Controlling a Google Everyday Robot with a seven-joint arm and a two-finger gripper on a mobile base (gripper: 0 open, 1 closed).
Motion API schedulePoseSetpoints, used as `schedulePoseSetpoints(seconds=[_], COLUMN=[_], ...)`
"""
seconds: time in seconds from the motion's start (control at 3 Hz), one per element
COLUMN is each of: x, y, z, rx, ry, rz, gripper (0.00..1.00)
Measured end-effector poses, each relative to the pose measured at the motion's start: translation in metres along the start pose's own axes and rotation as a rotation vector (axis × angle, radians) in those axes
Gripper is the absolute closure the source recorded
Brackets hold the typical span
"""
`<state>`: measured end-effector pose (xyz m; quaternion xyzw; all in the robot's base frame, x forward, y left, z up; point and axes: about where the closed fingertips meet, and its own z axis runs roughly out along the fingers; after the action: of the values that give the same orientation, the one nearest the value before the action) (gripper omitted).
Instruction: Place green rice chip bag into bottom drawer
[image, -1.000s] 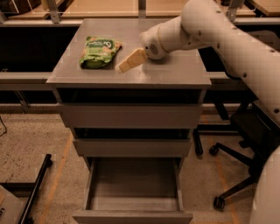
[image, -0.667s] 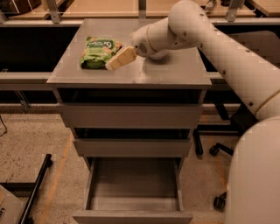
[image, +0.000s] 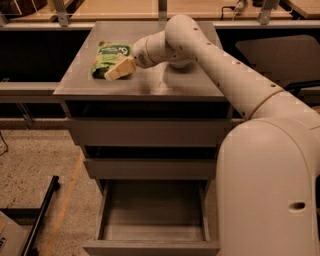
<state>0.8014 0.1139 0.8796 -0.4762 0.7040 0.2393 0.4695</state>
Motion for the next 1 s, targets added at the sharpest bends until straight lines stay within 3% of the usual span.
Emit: schedulePoseSetpoints(seconds=[0.33,0.67,1.0], x=[0.0,0.0,0.005], y=[-0.011,-0.017,-0.025], z=[0.029,0.05,0.055], rx=[0.032,0.044,0.068], ry=[-0.01,-0.019,-0.017], rz=[0.023,0.058,0.076], gripper=[0.0,0.17,0.41])
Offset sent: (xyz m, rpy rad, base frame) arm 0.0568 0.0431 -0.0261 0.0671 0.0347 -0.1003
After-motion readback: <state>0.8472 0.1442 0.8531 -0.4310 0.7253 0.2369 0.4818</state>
